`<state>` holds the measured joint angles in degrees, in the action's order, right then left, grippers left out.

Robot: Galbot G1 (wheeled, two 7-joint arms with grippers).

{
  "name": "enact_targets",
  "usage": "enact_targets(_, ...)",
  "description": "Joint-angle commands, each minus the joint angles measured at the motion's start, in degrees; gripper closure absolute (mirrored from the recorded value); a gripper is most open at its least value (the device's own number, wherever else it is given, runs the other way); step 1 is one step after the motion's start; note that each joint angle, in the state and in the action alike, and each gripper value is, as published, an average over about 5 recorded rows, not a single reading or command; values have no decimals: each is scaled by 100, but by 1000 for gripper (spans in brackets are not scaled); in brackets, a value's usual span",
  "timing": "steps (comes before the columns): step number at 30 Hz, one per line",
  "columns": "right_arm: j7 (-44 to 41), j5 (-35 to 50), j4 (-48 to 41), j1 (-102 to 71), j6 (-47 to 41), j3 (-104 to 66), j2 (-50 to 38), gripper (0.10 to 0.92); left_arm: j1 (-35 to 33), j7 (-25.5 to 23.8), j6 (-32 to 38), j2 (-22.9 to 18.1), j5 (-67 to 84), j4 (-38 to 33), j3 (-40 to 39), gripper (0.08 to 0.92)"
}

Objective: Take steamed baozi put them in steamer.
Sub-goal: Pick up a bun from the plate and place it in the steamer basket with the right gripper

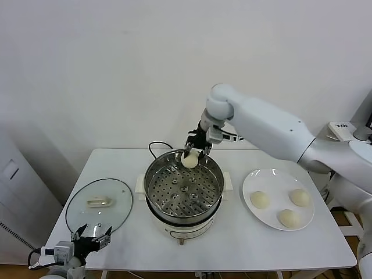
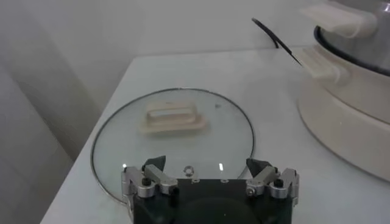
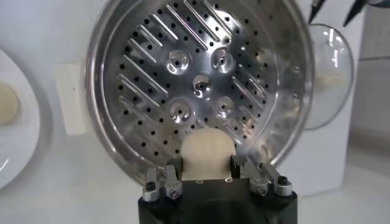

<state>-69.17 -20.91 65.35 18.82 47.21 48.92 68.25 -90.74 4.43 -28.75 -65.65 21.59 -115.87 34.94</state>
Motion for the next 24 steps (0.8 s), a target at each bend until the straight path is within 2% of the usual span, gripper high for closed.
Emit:
enact_targets(1,28,-769,-29,-539,279,-225,210,533,19,-4,-5,-15,-20,10,-22,177)
enact_targets(6,110,-1087,-233,-681,279,-426,383,533,22,-6,0,-20,-30,25,-29,177)
enact_targets(16,216,-1175,-460,-736,279,-527,590,528,3,-7,25,-36,-27,48,-27,177)
enact_targets(19,202,-945,-384,-705,279,-414,544,483,-6,-9,29,-35,-24,43,-23,177)
enact_targets(24,150,-568,-241,-555,279,-274,456,342,-18,-10,35,-32,-22,43,-16,177)
